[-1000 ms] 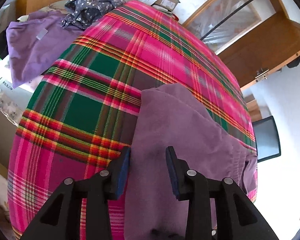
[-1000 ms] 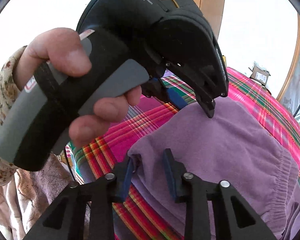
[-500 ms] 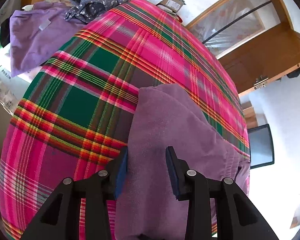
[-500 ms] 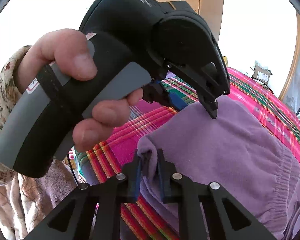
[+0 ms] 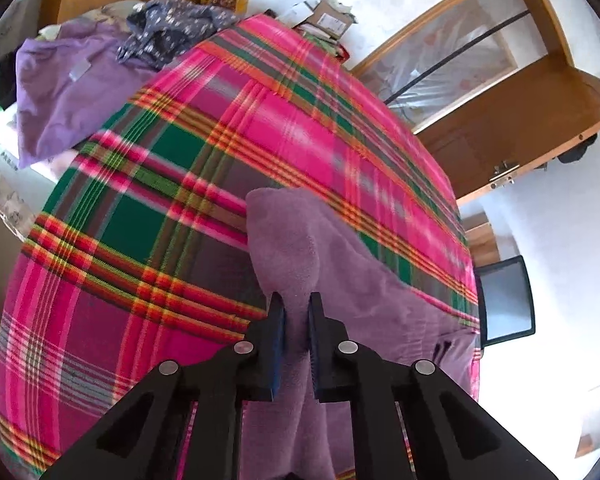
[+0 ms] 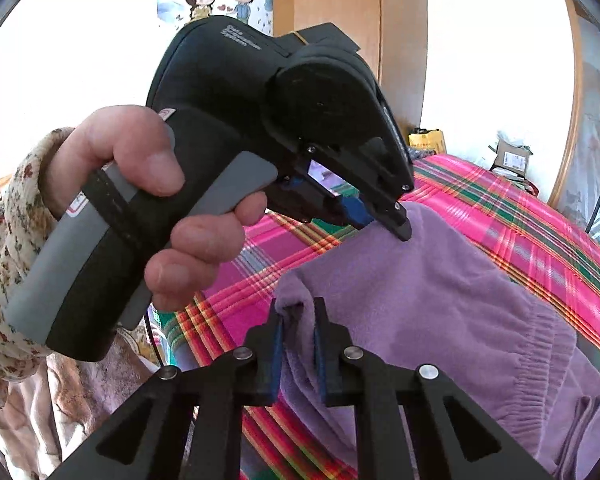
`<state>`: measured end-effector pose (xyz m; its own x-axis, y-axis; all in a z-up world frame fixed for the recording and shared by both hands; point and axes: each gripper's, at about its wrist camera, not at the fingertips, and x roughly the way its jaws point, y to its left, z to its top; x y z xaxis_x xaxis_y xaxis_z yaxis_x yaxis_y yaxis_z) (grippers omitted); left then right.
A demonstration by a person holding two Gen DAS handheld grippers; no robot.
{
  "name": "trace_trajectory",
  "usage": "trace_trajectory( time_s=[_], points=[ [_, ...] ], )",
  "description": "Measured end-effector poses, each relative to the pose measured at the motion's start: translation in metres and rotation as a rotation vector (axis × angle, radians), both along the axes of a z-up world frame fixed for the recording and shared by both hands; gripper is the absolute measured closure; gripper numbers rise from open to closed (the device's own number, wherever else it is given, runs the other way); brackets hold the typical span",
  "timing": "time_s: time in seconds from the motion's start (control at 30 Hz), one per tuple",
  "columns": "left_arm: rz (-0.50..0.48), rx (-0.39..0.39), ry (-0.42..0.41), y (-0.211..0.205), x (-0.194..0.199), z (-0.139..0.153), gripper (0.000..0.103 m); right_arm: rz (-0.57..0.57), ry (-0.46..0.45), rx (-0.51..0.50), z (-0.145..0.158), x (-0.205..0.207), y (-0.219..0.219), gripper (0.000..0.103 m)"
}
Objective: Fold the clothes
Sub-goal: 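Lift the fleece cuff with the right gripper while the left gripper grasps the fleece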
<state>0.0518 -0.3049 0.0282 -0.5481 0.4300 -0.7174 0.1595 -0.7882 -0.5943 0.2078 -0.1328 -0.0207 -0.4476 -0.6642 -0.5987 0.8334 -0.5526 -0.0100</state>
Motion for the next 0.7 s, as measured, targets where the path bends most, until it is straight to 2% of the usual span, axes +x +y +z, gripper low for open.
trace_trajectory(
  time_s=[0.1,0.47,0.57,0.7],
  points=[
    [-0.009,-0.022,0.022,0.013,-0.001,0.016,0.092,-0.013,0.014,-0.035,0.015,0.011,0.007,0.090],
    [-0.077,-0.121,0.126,0.081,-0.002,0.082,0.092,-0.103,0.071,-0.195,0.069,0.028,0.099,0.090],
    [-0.096,-0.132,0.141,0.101,-0.005,0.091,0.092,-0.128,0.084,-0.221,0.074,0.028,0.121,0.090],
    [-0.123,-0.150,0.149,0.125,-0.008,0.099,0.092,-0.157,0.079,-0.257,0.089,0.013,0.122,0.090]
  ],
)
